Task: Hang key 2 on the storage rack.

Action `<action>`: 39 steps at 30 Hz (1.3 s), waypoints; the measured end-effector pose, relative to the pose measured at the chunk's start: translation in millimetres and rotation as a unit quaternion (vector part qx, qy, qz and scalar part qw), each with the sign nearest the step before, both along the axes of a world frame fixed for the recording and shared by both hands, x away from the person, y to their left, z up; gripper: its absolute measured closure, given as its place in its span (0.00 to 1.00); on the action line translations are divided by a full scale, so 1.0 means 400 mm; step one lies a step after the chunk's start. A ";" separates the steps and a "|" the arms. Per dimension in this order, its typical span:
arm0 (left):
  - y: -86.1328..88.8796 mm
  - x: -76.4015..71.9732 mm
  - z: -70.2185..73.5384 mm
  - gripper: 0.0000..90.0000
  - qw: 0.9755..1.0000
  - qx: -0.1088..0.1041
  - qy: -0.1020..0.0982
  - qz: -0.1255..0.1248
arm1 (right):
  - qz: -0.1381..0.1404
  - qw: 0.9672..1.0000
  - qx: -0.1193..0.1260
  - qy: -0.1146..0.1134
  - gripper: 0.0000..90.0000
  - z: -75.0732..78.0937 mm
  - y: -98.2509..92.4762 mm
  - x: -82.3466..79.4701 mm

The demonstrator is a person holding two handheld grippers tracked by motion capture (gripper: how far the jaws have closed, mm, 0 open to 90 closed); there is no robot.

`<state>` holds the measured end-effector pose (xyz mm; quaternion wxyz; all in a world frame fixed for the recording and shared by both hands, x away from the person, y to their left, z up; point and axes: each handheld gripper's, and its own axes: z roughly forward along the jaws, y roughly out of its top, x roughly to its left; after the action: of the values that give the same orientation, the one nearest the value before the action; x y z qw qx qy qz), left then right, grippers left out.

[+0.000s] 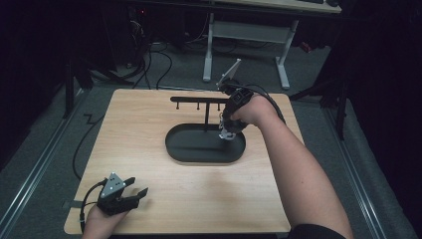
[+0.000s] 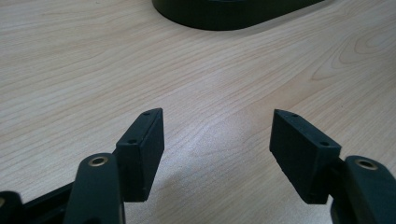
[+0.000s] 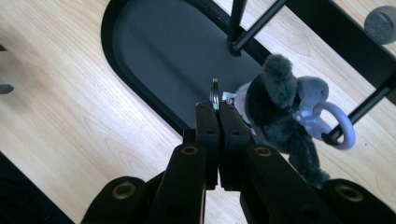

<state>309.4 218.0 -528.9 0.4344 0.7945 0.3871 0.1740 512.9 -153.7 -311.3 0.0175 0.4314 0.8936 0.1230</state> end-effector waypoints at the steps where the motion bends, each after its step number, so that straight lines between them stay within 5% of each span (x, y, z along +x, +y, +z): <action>1: 0.000 0.001 -0.001 0.40 1.000 0.000 0.000 0.000 | -0.007 1.000 0.002 0.003 0.99 0.003 0.004 0.002; 7: 0.001 0.004 -0.004 0.40 1.000 0.000 0.003 0.000 | 0.004 1.000 0.011 -0.002 0.99 0.009 0.016 0.026; 25: 0.000 0.006 -0.005 0.40 1.000 0.002 0.006 -0.002 | -0.026 0.999 0.024 -0.002 0.99 0.003 0.010 0.078; 39: -0.005 0.005 -0.003 0.40 1.000 0.002 0.003 -0.006 | -0.060 0.998 0.007 -0.029 0.94 -0.008 0.003 0.095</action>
<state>311.2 216.1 -530.3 0.4327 0.7980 0.3836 0.1695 550.9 -152.4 -314.4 0.0478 0.4807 0.8642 0.1406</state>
